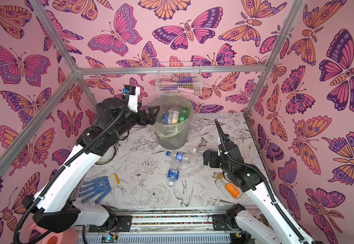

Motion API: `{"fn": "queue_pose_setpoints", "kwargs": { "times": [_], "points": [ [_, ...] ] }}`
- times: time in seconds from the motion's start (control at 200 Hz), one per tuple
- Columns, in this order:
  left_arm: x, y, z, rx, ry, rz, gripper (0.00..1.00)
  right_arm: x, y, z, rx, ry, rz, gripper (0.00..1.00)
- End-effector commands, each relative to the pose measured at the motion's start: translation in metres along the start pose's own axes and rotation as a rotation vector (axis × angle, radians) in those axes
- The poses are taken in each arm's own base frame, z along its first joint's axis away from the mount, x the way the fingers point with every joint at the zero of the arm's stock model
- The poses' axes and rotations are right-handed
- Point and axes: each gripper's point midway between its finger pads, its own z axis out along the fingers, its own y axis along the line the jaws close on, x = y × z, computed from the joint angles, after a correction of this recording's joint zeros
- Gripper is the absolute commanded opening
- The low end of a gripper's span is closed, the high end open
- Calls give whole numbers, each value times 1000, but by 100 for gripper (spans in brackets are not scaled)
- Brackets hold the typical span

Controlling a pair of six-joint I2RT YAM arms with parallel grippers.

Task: Throw the plastic bottles in the bin
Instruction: Throw the plastic bottle into the trash bin, then move the plastic bottle to the middle-right of the table.

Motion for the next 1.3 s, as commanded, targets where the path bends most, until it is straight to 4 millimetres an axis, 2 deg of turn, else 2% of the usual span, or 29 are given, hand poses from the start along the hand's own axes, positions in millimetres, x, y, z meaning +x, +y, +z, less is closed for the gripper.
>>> {"fn": "queue_pose_setpoints", "kwargs": {
  "times": [0.0,0.11,0.12,0.13,0.23,0.536,0.696,0.851,0.966,1.097,1.232,1.292],
  "points": [
    [-12,-1,-22,10,-59,-14,98,4,-4,2,20,21,17,99],
    [-1,-1,-23,16,-38,-28,98,8,-6,7,37,49,12,99],
    [-8,-2,-34,24,-62,-32,98,9,-6,8,38,51,12,99],
    [-9,-2,-37,27,-68,-34,98,9,-7,8,43,54,10,99],
    [4,-3,-43,38,-48,-59,99,17,-17,15,111,105,-6,99],
    [75,-2,-53,35,67,-106,99,61,-66,43,390,373,-104,99],
    [109,3,-58,25,121,-144,99,83,-84,57,439,460,-108,99],
    [133,11,-66,8,150,-178,99,102,-103,62,489,529,-59,99],
    [146,16,-71,-10,167,-187,99,98,-113,59,534,533,8,99],
    [151,20,-75,-21,167,-194,100,100,-135,59,626,541,135,99],
    [154,23,-77,-32,168,-191,100,122,-152,57,698,642,309,99],
    [155,24,-79,-37,167,-188,100,128,-158,55,721,636,373,99]
  ]
}}
